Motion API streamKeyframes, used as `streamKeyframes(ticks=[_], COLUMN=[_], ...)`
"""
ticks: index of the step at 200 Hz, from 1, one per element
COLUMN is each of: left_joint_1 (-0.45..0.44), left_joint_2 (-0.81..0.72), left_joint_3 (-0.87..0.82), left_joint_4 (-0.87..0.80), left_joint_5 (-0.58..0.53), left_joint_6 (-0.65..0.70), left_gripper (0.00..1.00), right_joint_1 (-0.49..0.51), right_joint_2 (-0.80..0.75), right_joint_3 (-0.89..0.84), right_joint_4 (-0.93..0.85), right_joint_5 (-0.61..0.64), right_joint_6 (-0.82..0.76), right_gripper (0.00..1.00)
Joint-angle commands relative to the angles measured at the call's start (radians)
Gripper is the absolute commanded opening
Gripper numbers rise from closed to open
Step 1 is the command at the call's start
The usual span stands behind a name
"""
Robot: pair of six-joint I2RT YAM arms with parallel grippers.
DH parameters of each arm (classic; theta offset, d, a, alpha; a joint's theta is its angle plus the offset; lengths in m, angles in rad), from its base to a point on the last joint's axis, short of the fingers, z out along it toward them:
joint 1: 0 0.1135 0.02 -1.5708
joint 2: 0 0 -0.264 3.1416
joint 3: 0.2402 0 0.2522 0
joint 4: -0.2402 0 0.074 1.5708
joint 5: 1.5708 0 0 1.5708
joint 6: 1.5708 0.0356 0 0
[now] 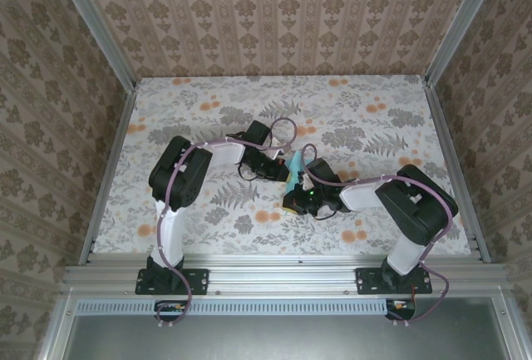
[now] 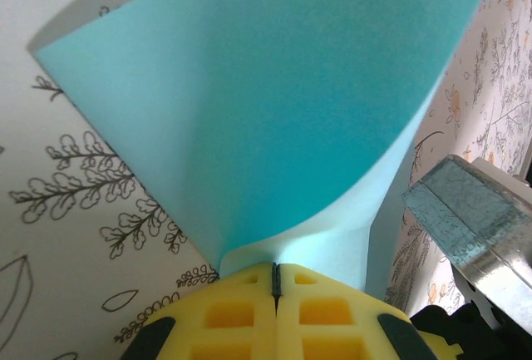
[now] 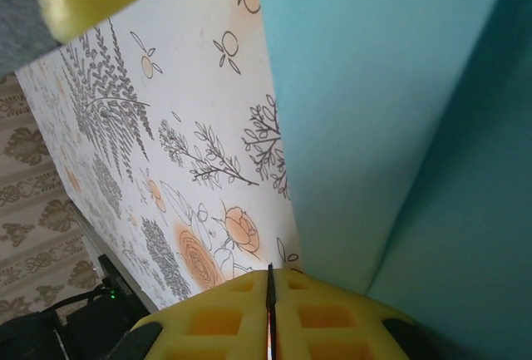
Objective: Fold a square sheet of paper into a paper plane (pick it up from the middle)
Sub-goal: Fourth fold the wing at the center of the table.
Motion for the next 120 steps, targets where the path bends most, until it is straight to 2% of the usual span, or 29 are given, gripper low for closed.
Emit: streamKeyframes(ticks=[1, 67, 120], left_joint_1=[-0.014, -0.014, -0.017], left_joint_2=[0.086, -0.011, 0.039], left_joint_3=[-0.050, 0.034, 0.076], left_joint_4=[-0.103, -0.110, -0.129], left_joint_5=[-0.213, -0.198, -0.205], left_joint_6=[0.004, -0.046, -0.038], left_gripper=[0.00, 0.01, 0.00], right_joint_1=[0.010, 0.009, 0.007], right_joint_2=[-0.002, -0.003, -0.050], right_joint_3=[-0.030, -0.074, -0.119], right_joint_4=[-0.120, -0.036, 0.040], right_joint_5=[0.049, 0.051, 0.027], right_joint_6=[-0.029, -0.011, 0.034], right_gripper=[0.11, 0.11, 0.12])
